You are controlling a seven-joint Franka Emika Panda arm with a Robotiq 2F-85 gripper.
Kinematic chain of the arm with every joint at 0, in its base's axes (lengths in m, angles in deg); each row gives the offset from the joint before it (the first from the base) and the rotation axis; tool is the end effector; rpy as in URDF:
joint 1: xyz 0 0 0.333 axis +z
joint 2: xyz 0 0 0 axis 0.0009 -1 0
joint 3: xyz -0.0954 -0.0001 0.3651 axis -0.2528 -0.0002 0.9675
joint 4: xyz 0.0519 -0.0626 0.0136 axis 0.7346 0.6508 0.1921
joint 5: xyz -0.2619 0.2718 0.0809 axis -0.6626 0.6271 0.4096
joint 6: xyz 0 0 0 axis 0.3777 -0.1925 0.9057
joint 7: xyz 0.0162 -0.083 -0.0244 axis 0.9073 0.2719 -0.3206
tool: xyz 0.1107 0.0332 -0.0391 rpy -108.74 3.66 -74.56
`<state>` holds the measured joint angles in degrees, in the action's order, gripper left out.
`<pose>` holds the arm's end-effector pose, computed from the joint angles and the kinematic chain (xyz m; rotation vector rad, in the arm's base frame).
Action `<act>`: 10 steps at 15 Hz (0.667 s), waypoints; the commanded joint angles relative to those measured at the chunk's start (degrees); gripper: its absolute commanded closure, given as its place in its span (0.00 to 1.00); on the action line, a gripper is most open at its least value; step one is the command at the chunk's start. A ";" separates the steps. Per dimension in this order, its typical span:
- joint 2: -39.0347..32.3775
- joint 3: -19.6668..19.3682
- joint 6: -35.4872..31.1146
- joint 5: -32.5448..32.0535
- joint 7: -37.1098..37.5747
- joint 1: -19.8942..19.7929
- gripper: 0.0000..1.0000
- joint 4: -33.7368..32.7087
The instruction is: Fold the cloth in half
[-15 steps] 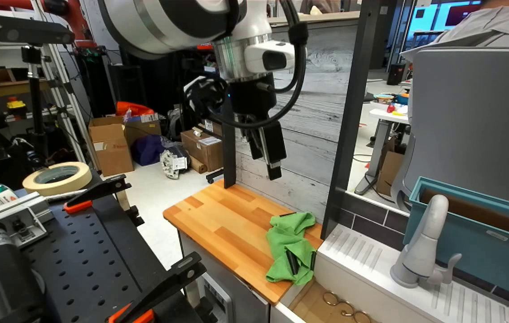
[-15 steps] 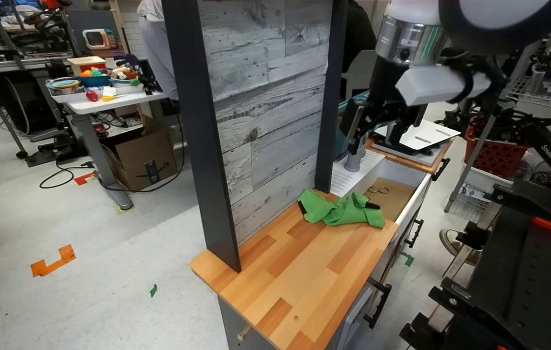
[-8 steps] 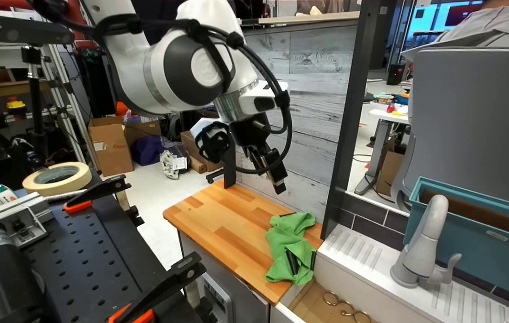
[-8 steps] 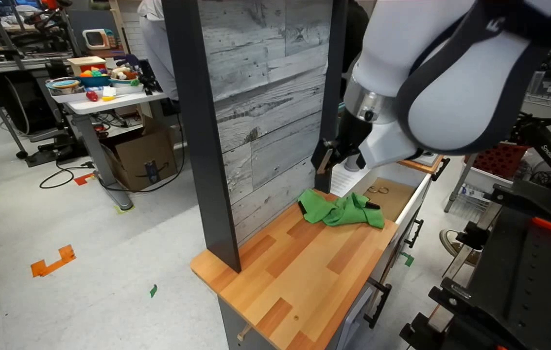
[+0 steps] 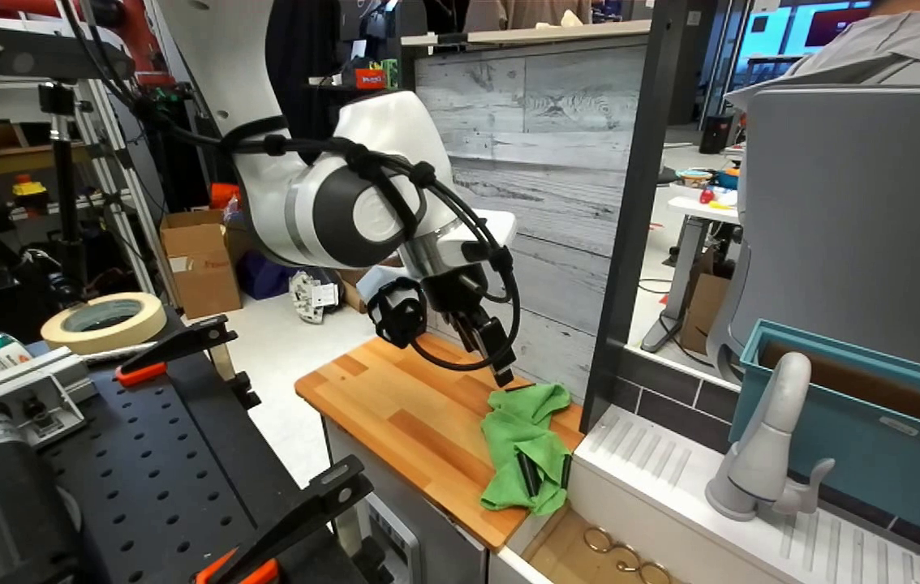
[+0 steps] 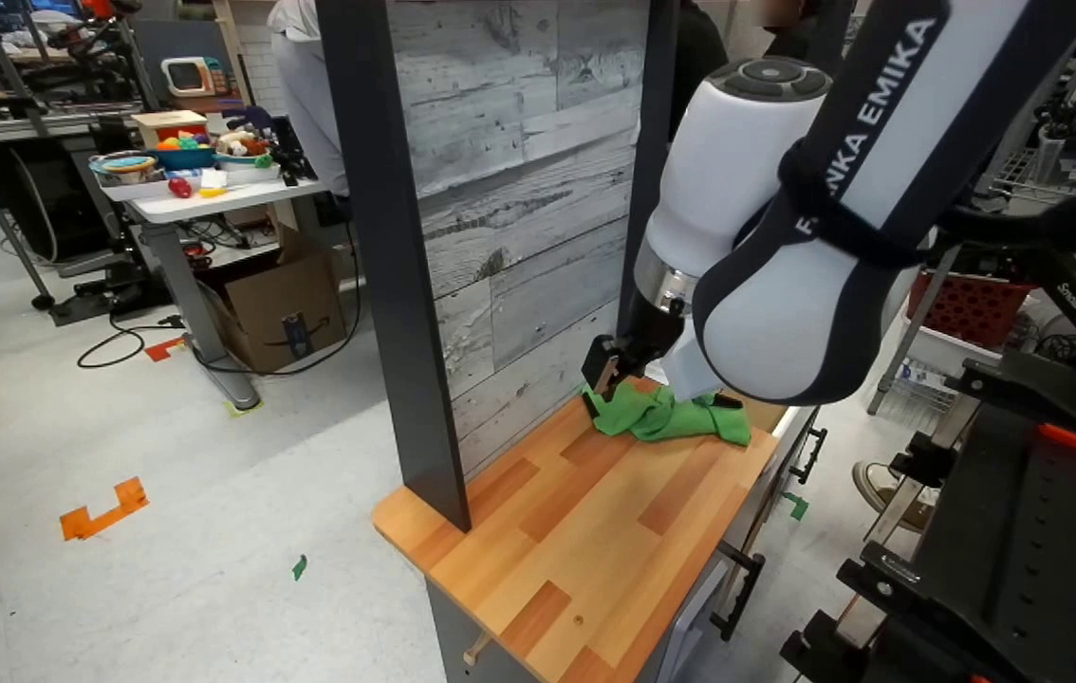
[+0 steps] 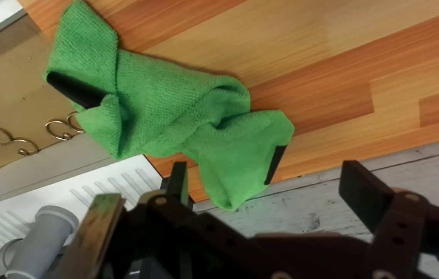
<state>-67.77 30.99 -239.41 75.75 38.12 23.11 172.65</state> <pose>0.6216 0.0502 0.0650 2.9209 -0.4105 0.5000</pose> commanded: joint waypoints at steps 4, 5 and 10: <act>-6.41 5.16 0.72 1.70 -5.90 -4.16 0.00 -9.22; -6.98 6.65 1.49 1.46 -6.68 -5.75 0.00 -10.57; -9.82 10.23 3.94 1.03 -9.31 -10.18 0.00 -15.97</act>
<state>-75.52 38.80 -238.19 75.88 31.92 16.03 161.29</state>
